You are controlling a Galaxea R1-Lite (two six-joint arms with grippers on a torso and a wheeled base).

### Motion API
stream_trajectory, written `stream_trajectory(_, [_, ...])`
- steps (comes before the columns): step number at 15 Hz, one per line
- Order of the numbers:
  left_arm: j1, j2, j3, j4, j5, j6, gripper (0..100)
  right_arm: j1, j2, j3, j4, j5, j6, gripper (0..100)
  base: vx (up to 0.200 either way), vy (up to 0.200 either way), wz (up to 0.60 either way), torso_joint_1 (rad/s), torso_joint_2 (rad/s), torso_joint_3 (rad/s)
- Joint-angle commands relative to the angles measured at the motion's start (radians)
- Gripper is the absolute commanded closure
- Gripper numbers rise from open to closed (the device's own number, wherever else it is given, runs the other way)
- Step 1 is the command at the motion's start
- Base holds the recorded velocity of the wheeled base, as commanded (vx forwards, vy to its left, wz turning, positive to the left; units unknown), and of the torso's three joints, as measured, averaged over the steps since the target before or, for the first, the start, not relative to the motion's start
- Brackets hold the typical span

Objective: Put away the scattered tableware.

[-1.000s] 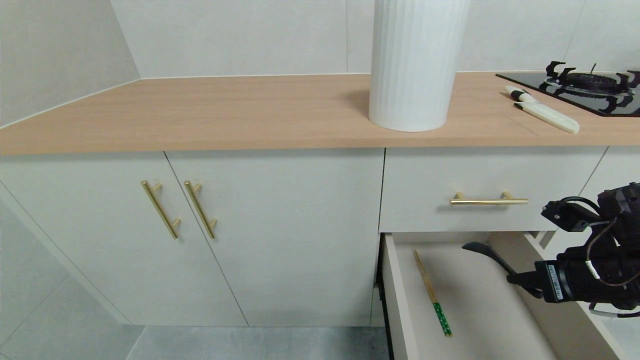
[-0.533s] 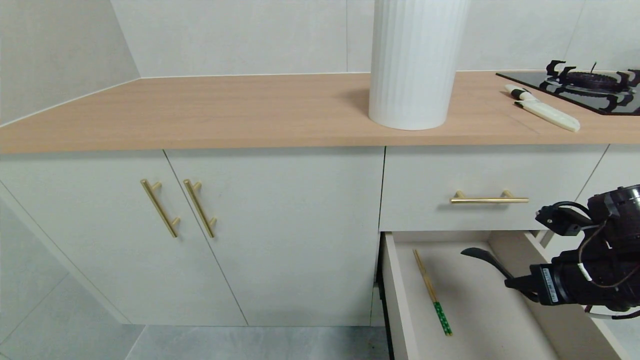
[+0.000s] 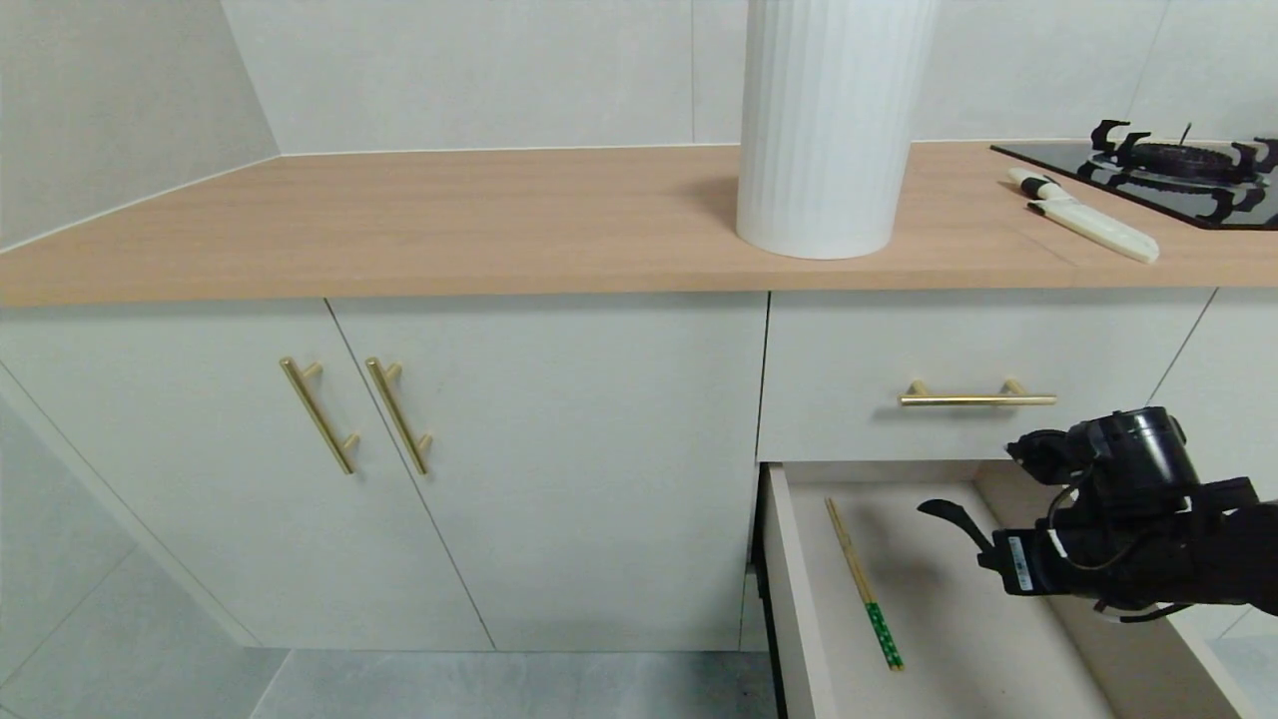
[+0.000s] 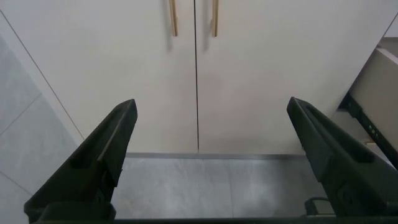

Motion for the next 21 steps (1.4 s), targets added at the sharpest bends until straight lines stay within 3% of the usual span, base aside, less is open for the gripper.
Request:
stream_trajectory(1, [0.0, 0.002, 0.0, 0.0, 0.0, 0.0, 0, 0.004, 0.171, 0.024, -0.123, -0.034, 0.038, 100, 0.0, 0.0, 0.0, 0.0, 0.0, 0.0])
stream_trajectory(5, [0.0, 0.002, 0.0, 0.0, 0.0, 0.0, 0, 0.022, 0.274, 0.03, -0.212, -0.049, 0.051, 100, 0.0, 0.0, 0.0, 0.0, 0.0, 0.0])
stream_trajectory(11, [0.0, 0.002, 0.0, 0.0, 0.0, 0.0, 0, 0.022, 0.475, 0.07, -0.508, -0.153, 0.047, 100, 0.0, 0.0, 0.0, 0.0, 0.0, 0.0])
stream_trajectory(21, [0.0, 0.002, 0.0, 0.0, 0.0, 0.0, 0, 0.022, 0.483, 0.07, -0.517, -0.164, 0.046, 100, 0.0, 0.0, 0.0, 0.0, 0.0, 0.0])
